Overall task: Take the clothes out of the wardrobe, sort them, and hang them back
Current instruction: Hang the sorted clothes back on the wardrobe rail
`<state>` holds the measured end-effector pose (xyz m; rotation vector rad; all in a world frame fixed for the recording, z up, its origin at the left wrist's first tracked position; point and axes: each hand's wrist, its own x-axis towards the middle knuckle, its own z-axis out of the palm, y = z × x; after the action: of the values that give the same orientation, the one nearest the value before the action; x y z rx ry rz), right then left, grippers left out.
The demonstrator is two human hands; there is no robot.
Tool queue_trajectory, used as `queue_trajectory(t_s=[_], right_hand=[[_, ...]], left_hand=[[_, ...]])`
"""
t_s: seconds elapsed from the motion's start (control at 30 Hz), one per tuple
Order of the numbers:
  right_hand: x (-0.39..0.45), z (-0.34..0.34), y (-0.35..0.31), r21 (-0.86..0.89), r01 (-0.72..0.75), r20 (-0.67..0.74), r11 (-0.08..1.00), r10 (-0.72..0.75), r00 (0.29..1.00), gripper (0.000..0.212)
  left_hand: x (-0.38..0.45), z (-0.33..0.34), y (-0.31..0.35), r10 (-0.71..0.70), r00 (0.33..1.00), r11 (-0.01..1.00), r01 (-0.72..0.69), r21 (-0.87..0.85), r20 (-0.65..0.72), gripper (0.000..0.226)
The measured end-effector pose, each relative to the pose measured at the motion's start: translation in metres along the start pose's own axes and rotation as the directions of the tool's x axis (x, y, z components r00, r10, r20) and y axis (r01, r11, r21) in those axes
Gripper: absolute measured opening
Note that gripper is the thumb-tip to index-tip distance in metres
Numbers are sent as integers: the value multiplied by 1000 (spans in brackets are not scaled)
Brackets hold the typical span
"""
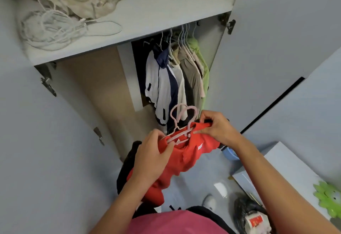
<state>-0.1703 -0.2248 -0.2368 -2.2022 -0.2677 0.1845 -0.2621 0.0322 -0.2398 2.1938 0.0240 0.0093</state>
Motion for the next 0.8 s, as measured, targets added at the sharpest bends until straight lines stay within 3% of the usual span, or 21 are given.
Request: queue_trajectory(t_s=[0.27,0.57,0.7,0.8], right_hand=[[61,-18,22,-25,148,62,989,-146,987,44],[132,-42,29,61,358,121,932,-363,924,43],[165,-26,26,86,308,150,948,-318,936,43],[189,-12,31,63,219,217,974,-227,949,39]], left_hand=[[54,6,21,-162,975,987,161,-19,-151,27],[82,7,41,-257,949,964,238,-119,-183,40],[94,-11,17,-367,888,924,314,-217,-278,62],[112,-22,-8,-458,821,883,376,-280,-342,61]])
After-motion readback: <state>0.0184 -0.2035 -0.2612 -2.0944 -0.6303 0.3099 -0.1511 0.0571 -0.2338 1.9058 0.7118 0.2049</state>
